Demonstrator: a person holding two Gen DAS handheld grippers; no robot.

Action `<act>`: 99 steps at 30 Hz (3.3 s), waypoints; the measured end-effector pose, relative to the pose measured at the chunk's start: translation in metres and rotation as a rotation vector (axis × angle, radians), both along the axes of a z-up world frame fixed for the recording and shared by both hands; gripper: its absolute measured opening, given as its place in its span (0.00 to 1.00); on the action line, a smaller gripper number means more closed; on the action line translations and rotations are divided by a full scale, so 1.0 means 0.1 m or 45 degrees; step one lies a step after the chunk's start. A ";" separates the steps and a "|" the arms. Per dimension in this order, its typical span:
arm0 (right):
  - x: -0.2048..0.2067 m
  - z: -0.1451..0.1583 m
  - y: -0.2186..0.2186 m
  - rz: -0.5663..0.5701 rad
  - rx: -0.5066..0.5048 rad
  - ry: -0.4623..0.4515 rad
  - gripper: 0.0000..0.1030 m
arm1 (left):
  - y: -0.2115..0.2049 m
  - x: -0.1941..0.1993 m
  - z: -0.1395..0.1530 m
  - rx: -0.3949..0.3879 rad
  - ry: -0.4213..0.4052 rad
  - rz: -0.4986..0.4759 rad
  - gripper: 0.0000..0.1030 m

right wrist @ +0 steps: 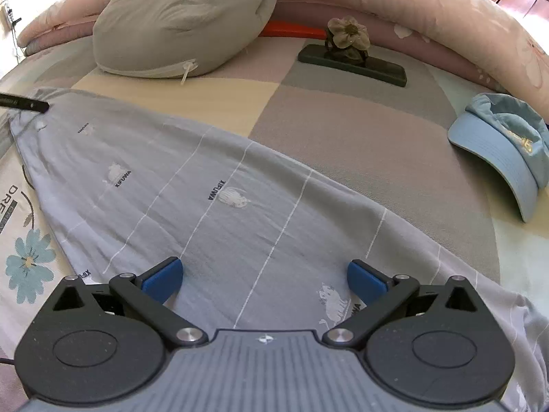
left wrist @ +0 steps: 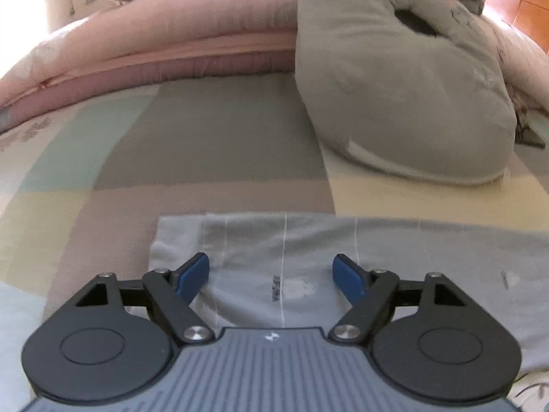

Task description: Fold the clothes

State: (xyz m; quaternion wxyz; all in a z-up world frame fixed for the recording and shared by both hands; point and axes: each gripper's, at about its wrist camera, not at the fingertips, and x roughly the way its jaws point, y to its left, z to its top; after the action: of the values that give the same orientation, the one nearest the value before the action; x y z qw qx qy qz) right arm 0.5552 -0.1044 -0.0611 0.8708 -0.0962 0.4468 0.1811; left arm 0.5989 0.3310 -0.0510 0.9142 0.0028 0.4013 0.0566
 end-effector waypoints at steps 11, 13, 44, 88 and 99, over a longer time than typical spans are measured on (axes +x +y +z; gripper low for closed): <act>-0.60 0.41 -0.52 -0.215 0.310 0.167 1.00 | -0.84 -0.56 0.31 0.121 -0.023 -0.348 0.79; -0.75 0.38 -0.45 -0.185 0.342 0.215 1.00 | -0.99 -0.71 0.37 0.121 -0.029 -0.369 0.79; -1.72 0.11 -0.21 0.186 0.532 0.298 1.00 | -1.77 -2.97 0.73 -0.029 0.022 -0.096 0.83; -1.68 0.11 -0.25 -0.013 0.026 0.087 1.00 | -1.33 -3.98 0.18 -0.126 0.115 0.075 0.84; -2.44 0.13 0.08 -0.074 -0.082 0.142 1.00 | -0.62 -4.36 -0.03 -0.199 0.158 0.038 0.84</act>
State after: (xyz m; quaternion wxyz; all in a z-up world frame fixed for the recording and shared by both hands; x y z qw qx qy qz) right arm 0.3107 -0.0961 -0.0483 0.8458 -0.1010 0.5030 0.1462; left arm 0.1629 0.2690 -0.0542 0.8840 -0.0710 0.4604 0.0383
